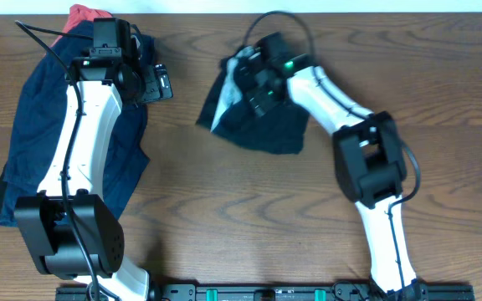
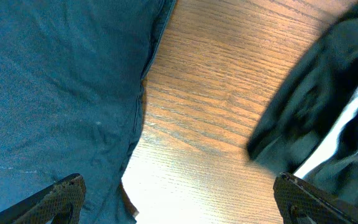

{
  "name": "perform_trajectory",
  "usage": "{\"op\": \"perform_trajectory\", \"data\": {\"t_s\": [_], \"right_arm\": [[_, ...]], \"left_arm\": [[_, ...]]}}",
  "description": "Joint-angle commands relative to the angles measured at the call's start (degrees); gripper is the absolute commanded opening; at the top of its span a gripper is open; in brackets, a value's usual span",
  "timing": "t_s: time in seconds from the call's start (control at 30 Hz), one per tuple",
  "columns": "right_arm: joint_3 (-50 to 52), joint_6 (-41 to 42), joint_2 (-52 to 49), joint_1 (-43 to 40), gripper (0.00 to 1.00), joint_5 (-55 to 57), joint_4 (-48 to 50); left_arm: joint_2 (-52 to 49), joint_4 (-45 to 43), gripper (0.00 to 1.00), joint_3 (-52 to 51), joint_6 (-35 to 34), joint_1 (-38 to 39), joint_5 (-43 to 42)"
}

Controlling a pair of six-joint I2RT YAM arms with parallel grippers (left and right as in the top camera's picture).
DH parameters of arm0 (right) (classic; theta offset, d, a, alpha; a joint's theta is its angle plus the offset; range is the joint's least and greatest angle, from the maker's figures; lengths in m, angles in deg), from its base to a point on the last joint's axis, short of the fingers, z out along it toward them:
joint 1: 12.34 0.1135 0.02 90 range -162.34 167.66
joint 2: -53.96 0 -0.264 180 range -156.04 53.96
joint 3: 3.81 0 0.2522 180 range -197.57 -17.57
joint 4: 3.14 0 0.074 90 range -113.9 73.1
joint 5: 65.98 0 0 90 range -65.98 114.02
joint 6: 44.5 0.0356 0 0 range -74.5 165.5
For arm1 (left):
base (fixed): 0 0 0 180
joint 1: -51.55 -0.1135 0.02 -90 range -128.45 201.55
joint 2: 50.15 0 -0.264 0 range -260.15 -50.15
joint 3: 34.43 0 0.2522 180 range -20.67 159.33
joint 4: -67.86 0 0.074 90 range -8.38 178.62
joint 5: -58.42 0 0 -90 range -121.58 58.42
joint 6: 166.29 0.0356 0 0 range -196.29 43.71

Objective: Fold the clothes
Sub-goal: 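Grasp the folded black shorts with the right gripper and lift, then carry the folded shorts to the upper right corner and release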

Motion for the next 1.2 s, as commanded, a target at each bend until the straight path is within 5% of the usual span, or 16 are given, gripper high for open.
{"op": "perform_trajectory", "data": {"t_s": [0.0, 0.33, 0.83, 1.17], "right_arm": [[2.32, 9.31, -5.73, -7.61, 0.78, 6.32, -0.98], [2.32, 32.04, -5.73, -26.25, 0.83, 5.4, 1.14], [2.99, 37.16, -11.63, -35.21, 0.82, 3.45, 27.21], [2.16, 39.65, -14.19, -39.56, 0.9, 1.55, 29.46]], "left_arm": [[-0.72, 0.13, 0.98, -0.28, 0.96, -0.2, 0.46], [-0.76, 0.13, 0.98, -0.28, 0.94, -0.2, 0.46], [-1.2, -0.5, 0.98, -0.66, 0.96, -0.2, 0.46], [-1.2, -1.09, 0.98, -0.66, 0.96, -0.2, 0.46]]}}
